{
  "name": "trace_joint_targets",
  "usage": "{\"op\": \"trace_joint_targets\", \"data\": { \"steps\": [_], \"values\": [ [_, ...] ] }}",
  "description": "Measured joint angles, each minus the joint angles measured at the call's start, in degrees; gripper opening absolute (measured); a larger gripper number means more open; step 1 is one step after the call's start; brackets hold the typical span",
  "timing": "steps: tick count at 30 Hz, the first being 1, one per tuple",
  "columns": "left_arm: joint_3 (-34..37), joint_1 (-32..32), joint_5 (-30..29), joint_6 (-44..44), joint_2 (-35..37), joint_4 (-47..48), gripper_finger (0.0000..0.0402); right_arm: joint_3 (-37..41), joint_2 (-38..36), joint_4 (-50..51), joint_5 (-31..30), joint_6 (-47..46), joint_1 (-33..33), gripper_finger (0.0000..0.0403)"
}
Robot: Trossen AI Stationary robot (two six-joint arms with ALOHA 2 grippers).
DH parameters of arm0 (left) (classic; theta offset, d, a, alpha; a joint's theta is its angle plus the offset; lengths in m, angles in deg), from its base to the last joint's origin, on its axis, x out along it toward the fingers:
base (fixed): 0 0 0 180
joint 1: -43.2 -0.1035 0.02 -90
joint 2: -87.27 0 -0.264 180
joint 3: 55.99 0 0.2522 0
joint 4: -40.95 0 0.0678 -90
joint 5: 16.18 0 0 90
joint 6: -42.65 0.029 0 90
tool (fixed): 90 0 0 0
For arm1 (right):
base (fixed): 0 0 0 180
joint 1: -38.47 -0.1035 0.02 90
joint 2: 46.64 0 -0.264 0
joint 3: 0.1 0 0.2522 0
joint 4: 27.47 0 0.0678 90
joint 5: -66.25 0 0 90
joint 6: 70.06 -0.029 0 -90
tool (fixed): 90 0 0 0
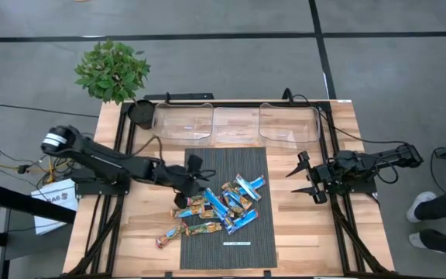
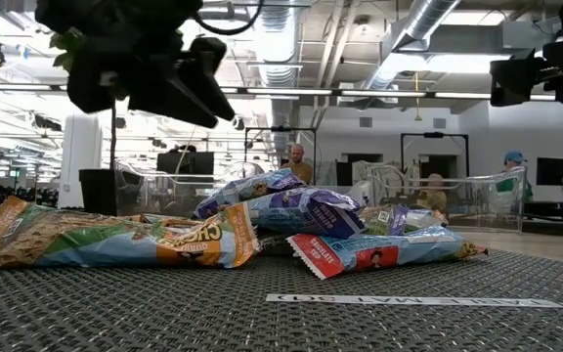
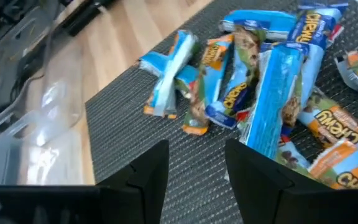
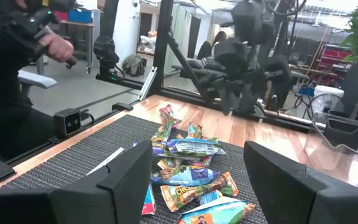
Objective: Pick and place Granola Bars by type
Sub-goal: Put the blue granola bar into the white bin
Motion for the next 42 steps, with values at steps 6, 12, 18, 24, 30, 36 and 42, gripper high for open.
{"op": "trace_joint_targets", "data": {
  "steps": [6, 12, 18, 24, 30, 36, 42],
  "values": [
    [-2.75, 2.06, -0.02, 0.35, -5.81, 0.71, 0.0153, 0.00, 0.00, -0.02, 0.00, 0.00, 0.01, 0.0249],
    [-4.18, 4.27, 0.00, 0.64, -10.80, 1.35, 0.0153, 0.01, 0.00, 0.00, 0.00, 0.00, -0.01, 0.0249],
    [-6.63, 4.74, -0.28, 1.30, -15.54, 1.20, 0.0153, 0.02, 0.00, -0.02, 0.00, 0.00, -0.01, 0.0249],
    [-9.36, 4.72, -3.40, 2.85, -19.38, 1.29, 0.0153, 0.01, -0.02, -0.01, 0.02, 0.00, -0.01, 0.0249],
    [-10.58, 4.61, -2.58, 2.71, -21.24, 1.81, 0.0153, 0.00, -0.02, -0.02, -0.02, 0.00, 0.01, 0.0249],
    [-10.58, 3.99, -2.44, 1.76, -21.24, 3.66, 0.0153, 0.01, 0.00, -0.02, -0.02, 0.00, 0.01, 0.0249],
    [-10.58, 3.27, -2.72, 0.90, -21.24, 4.61, 0.0153, 0.00, -0.02, -0.02, 0.00, 0.00, 0.01, 0.0249]
  ]
}}
